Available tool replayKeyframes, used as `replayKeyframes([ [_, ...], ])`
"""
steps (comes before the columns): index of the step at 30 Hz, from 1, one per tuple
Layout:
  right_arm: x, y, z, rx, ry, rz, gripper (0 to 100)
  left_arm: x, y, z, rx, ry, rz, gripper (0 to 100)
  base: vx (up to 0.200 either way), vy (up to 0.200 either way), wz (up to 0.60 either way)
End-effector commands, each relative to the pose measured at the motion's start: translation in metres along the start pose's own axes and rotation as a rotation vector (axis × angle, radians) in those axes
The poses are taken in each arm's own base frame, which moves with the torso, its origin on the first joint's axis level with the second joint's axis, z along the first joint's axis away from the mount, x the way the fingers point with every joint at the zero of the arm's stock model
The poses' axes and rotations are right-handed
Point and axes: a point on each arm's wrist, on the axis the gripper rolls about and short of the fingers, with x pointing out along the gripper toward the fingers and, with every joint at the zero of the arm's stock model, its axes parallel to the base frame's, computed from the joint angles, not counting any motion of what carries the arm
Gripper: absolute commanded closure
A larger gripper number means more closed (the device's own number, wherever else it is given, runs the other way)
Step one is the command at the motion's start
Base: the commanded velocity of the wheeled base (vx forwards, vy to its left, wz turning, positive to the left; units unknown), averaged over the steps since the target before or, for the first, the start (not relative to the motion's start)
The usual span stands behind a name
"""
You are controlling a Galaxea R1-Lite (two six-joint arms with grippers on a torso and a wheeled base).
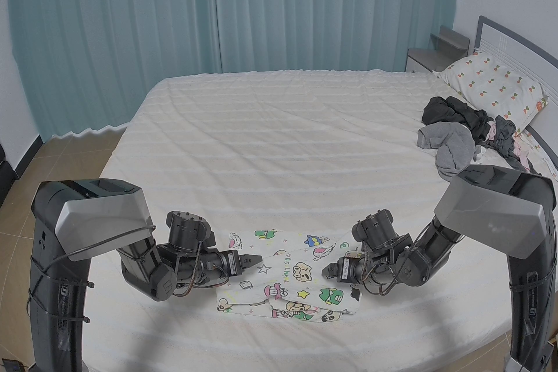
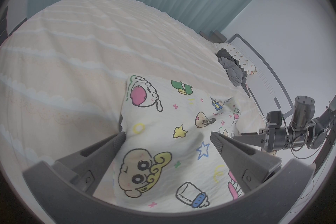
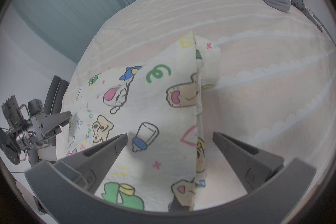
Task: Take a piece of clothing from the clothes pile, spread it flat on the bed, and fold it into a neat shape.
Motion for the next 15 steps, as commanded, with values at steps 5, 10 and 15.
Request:
replayKeyframes([
  [5, 0.012, 0.004, 0.000, -0.007, 0.003, 0.003, 0, 0.004, -0.002, 0.000, 0.006, 0.002, -0.009, 0, 0.000, 0.000, 0.00],
  [10, 0.018, 0.013, -0.002, -0.024, 0.001, 0.018, 0, 0.008, -0.009, -0.003, 0.019, 0.009, -0.022, 0, 0.000, 0.000, 0.00],
  [15, 0.026, 0.019, 0.001, -0.025, 0.010, 0.013, 0, 0.010, -0.011, -0.004, 0.025, 0.013, -0.027, 0, 0.000, 0.000, 0.00],
])
